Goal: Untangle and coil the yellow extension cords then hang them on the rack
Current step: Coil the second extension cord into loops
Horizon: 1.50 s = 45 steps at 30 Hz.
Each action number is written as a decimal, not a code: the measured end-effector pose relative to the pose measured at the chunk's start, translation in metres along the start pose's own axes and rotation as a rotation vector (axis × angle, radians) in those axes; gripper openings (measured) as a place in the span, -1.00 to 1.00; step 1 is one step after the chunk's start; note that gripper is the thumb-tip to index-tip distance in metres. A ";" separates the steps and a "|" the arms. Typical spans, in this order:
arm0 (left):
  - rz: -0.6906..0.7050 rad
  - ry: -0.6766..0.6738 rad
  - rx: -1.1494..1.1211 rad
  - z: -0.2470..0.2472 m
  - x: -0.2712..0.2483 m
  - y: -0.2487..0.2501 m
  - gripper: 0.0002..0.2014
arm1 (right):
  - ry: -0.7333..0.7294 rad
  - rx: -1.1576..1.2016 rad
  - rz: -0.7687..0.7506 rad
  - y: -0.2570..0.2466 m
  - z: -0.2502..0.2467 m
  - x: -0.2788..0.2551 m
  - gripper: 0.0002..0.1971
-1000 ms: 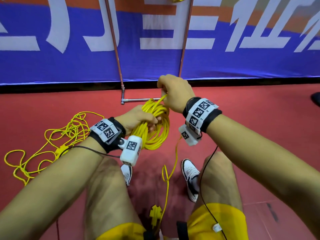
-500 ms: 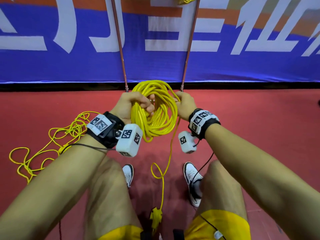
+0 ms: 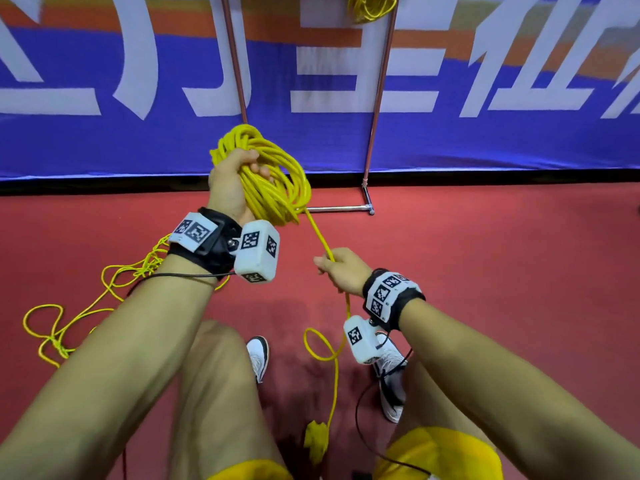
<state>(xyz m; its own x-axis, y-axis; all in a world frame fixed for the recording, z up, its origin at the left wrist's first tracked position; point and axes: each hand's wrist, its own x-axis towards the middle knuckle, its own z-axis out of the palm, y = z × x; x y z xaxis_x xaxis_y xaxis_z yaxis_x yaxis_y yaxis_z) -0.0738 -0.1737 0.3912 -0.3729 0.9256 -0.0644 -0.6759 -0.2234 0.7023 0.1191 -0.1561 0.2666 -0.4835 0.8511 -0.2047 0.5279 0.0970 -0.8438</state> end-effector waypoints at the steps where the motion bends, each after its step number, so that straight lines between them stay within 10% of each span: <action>1: 0.014 0.043 0.024 -0.004 0.003 -0.002 -0.80 | -0.008 -0.076 -0.043 -0.004 -0.002 -0.003 -0.68; 11: 0.286 0.339 0.091 -0.007 0.008 -0.020 -0.64 | -0.188 -0.376 -0.196 -0.040 0.012 -0.020 -0.84; 16: 0.440 0.305 0.359 -0.011 0.012 -0.027 -0.54 | -0.205 -0.036 -0.038 -0.034 0.013 -0.019 -0.83; 25: 0.652 0.304 0.699 -0.017 0.012 -0.024 -0.44 | -0.265 -0.188 0.036 -0.024 0.005 -0.021 -0.79; 29: 0.743 0.253 0.922 -0.021 0.009 -0.026 -0.44 | -0.102 -0.408 -0.161 -0.035 0.000 -0.024 -0.88; 34: 0.600 0.235 1.267 -0.027 0.002 -0.021 -0.51 | -0.027 -0.519 -0.357 -0.048 -0.002 -0.029 -0.89; 39: 0.479 -0.129 1.867 -0.031 -0.015 -0.024 -0.55 | -0.018 -0.746 -0.378 -0.069 -0.009 -0.035 -0.83; 45: 0.457 -0.267 1.981 -0.032 -0.026 -0.028 -0.60 | 0.080 -0.894 -0.300 -0.070 -0.039 -0.034 -0.91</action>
<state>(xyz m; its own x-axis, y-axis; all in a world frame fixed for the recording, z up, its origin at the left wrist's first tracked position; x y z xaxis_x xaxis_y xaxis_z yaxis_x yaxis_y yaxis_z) -0.0658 -0.2013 0.3505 -0.0722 0.9638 0.2566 0.9553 -0.0071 0.2956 0.1256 -0.1712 0.3523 -0.6541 0.7561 0.0217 0.7448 0.6488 -0.1559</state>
